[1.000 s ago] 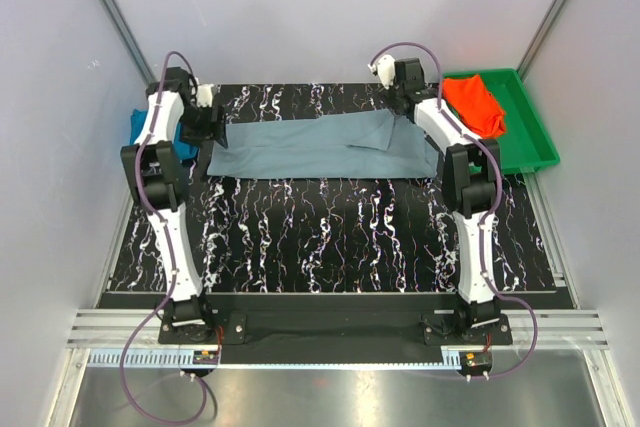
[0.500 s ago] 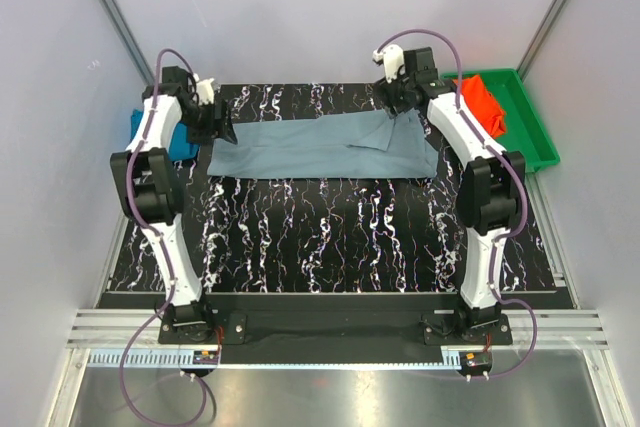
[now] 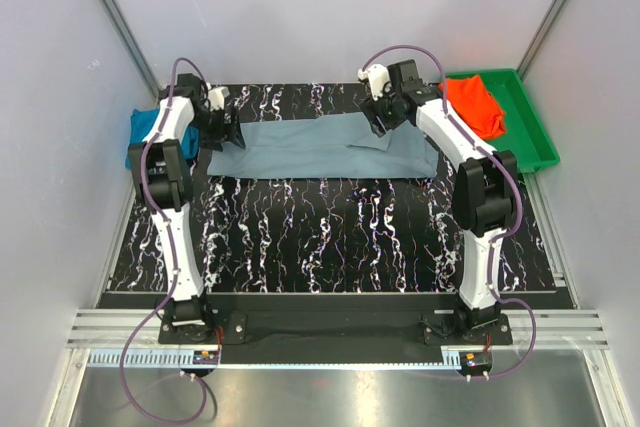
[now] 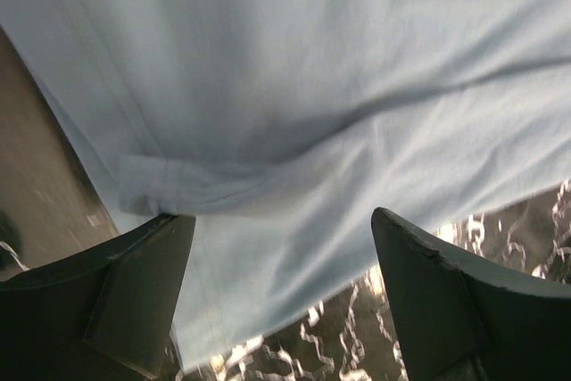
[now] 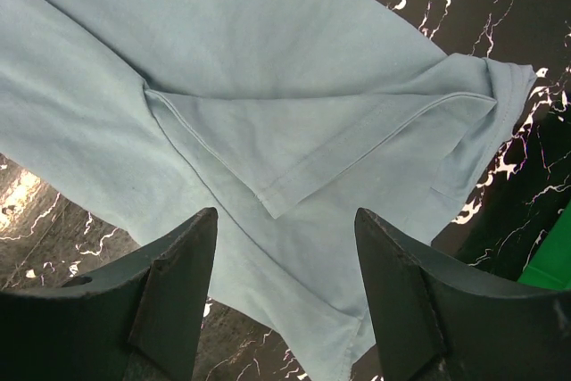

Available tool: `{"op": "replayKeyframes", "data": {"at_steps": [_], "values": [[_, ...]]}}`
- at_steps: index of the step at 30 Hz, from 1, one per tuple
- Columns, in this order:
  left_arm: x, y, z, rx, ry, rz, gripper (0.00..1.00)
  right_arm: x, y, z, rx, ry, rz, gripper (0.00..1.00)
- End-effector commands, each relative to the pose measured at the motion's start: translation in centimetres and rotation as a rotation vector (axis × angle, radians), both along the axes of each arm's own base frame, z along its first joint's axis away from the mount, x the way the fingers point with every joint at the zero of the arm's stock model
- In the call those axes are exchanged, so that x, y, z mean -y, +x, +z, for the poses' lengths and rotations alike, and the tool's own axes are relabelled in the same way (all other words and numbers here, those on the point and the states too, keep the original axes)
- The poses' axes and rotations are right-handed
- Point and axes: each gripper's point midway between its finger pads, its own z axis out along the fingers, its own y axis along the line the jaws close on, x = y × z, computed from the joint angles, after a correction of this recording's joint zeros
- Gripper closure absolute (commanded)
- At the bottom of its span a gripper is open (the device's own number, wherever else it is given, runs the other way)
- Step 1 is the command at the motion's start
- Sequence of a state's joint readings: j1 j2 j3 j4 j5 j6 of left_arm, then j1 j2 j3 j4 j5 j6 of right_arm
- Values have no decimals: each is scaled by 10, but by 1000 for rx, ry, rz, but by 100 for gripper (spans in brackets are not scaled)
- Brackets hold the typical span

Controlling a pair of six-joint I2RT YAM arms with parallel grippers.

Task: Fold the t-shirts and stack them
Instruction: Fold the tshirt

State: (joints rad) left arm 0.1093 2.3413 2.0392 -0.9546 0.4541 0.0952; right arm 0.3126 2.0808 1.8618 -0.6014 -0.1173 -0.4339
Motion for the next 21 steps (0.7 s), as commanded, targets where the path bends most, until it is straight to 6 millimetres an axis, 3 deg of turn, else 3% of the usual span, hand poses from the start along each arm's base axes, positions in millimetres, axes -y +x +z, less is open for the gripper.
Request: {"op": "replayKeyframes", "data": {"at_steps": [1,6,9,12,13,16,18,21], "values": [[2,32,20,111,3,5,13,-8,-4,-3,2,-13,22,30],[-5,45,7,122,34,18,12,-10,-7,-11,-6,-31,25,30],[-9,41,14,118,71,26,13,-11,-2,-14,-4,-34,18,30],[-11,25,49,154,88,53,13,-14,-1,-17,-9,-30,28,30],[-6,17,71,191,67,51,12,-14,-2,-21,-20,-33,33,30],[7,1,94,213,-2,52,12,-15,1,-33,-35,-39,35,31],[16,-6,94,194,-37,43,12,-15,5,-38,-38,-44,33,32],[24,-18,73,132,-47,16,13,-11,16,-56,-34,-82,13,34]]}}
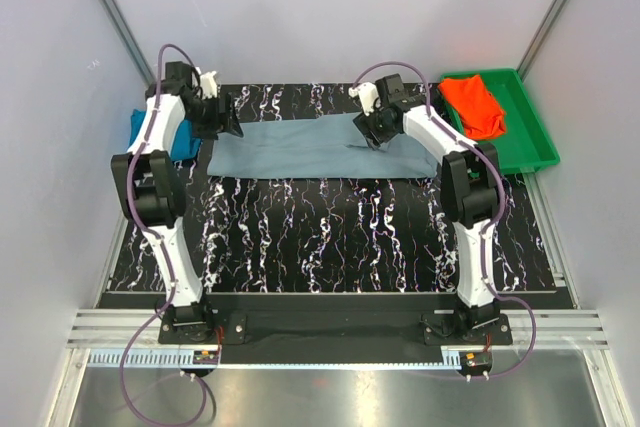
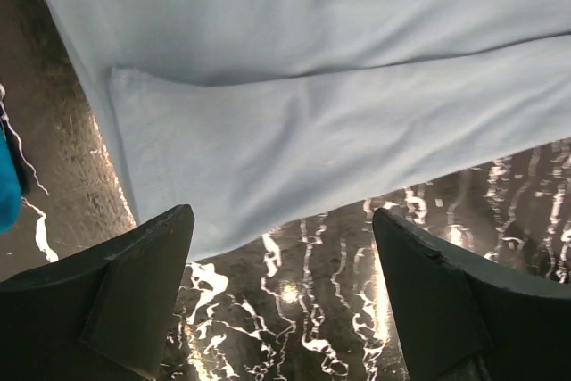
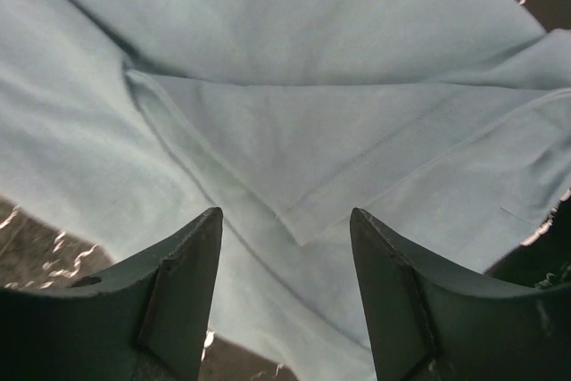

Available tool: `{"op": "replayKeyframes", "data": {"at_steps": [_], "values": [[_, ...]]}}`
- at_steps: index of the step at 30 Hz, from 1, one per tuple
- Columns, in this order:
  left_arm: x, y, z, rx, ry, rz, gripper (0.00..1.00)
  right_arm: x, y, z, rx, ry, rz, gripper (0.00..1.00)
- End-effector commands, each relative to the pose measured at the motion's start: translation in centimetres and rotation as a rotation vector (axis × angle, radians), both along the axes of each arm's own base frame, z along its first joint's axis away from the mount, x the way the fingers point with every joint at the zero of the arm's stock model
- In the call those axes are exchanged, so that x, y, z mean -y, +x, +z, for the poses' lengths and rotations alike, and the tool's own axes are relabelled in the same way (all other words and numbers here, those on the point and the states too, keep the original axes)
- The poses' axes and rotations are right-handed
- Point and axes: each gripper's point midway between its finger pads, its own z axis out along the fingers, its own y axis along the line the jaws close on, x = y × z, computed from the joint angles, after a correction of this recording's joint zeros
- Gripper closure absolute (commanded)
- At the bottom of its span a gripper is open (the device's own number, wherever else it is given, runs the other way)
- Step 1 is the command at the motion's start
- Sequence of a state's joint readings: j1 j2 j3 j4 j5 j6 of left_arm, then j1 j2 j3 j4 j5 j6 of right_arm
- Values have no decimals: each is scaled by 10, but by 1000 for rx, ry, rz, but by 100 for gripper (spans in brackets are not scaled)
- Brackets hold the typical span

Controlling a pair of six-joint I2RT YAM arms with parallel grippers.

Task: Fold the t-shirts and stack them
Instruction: Fold the tshirt

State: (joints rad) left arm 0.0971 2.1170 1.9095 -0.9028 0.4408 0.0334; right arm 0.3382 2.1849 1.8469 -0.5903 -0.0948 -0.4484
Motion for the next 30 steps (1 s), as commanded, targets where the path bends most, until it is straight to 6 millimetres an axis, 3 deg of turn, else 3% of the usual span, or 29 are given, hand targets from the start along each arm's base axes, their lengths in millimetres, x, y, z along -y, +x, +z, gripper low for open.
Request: {"op": "replayKeyframes", "data": {"at_steps": [1,9,12,13,18,22,26,28,29,30], "values": [[21,-8,2,1,-74,-45,13,-1,22,-1,61,-35,-8,34],[28,-20,-37,-86,-99,-68,16,15,51,-15,141,-148,-46,39],[26,-19,-51,-110,-91,-73,17,19,56,-15,162,-170,-59,47],[25,-19,-54,-115,-86,-74,18,20,56,-14,165,-176,-59,56],[24,-26,-69,-160,-79,-69,19,23,60,1,206,-185,-74,87],[26,-35,-77,-185,-94,-62,20,21,65,12,236,-178,-77,89],[28,-42,-80,-199,-100,-60,20,14,84,33,304,-159,-70,87],[29,-47,-82,-205,-96,-64,20,10,92,27,309,-170,-55,87],[29,-51,-85,-218,-96,-62,20,5,102,42,347,-159,-55,86],[30,-53,-85,-216,-98,-63,20,1,106,31,338,-169,-47,81]]}}
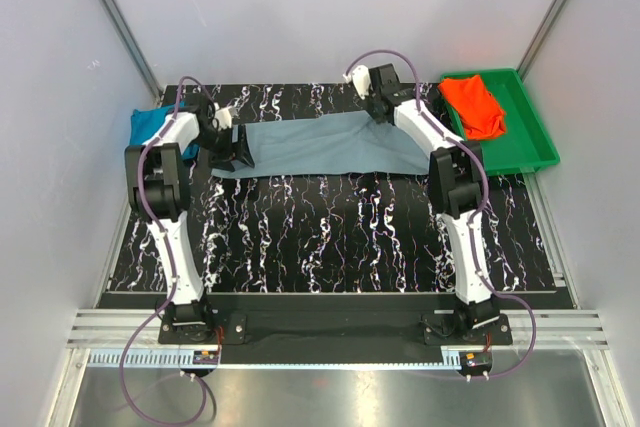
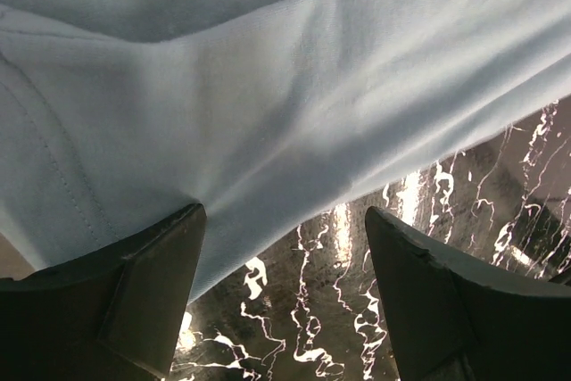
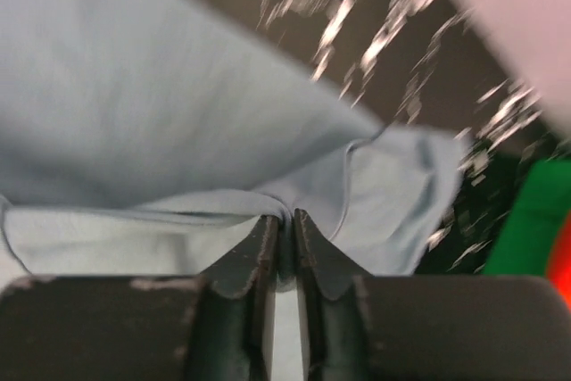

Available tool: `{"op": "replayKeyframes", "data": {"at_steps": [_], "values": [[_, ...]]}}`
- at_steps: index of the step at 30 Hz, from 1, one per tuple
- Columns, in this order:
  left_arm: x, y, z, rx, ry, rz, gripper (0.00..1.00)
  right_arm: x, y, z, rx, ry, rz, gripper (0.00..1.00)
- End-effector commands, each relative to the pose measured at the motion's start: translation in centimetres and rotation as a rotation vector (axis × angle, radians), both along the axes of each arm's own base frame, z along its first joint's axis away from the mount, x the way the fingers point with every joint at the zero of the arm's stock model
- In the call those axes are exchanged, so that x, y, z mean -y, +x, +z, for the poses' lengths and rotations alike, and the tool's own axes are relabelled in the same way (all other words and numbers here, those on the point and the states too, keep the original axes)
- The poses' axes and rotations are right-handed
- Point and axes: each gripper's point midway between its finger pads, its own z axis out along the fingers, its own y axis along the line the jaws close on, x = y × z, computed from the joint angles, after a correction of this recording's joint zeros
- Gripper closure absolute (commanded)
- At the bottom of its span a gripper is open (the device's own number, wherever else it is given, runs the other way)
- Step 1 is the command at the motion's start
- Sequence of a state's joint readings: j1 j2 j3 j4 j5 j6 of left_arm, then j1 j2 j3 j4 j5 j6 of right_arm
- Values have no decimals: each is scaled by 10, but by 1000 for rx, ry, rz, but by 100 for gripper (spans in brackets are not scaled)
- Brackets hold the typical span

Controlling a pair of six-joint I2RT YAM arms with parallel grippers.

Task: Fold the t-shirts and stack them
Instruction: Fold the tshirt

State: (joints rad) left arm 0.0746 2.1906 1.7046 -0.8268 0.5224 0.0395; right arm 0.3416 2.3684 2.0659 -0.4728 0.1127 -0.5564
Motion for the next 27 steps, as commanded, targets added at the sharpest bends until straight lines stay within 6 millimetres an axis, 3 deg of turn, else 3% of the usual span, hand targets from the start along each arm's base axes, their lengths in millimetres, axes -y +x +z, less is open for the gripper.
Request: {"op": "replayKeyframes", "data": {"at_steps": [1,3,4,6,9,10,12,15,16,17,19,21,22,24,25,27], "values": [[4,-15,-2,-26,-7,-7,20,-17,37,42,156,-2,21,79],[4,-18,-2,-26,-7,-8,20,-28,42,34,161,-1,38,67],[4,-21,-4,-33,-6,-8,20,-34,46,41,184,6,45,56],[4,-22,-2,-30,-4,-8,20,-48,47,34,192,-8,65,33],[4,-22,0,-22,0,-10,20,-56,45,35,202,-10,65,24],[4,-21,2,-18,1,-10,20,-58,40,29,184,-6,66,22],[4,-22,4,-17,2,-9,20,-56,38,39,204,3,56,22],[3,-23,13,-6,3,-9,20,-40,29,48,226,-18,17,22],[3,-26,14,-7,6,-8,20,-34,21,37,196,-22,8,22],[2,-26,20,10,13,-7,20,-24,17,52,204,-2,-12,22],[0,-31,23,7,16,0,20,-15,5,60,173,68,-64,22],[-1,-25,40,68,21,-2,20,0,-7,55,81,174,-163,22],[-2,-16,54,114,26,-5,20,-1,-14,64,53,240,-164,22],[-3,-4,74,171,34,-16,18,2,-31,58,-29,318,-203,21],[-5,12,95,236,42,-22,18,-8,-39,67,-51,365,-163,22],[-8,22,99,244,58,-39,16,-9,-46,70,-91,391,-171,21]]}}
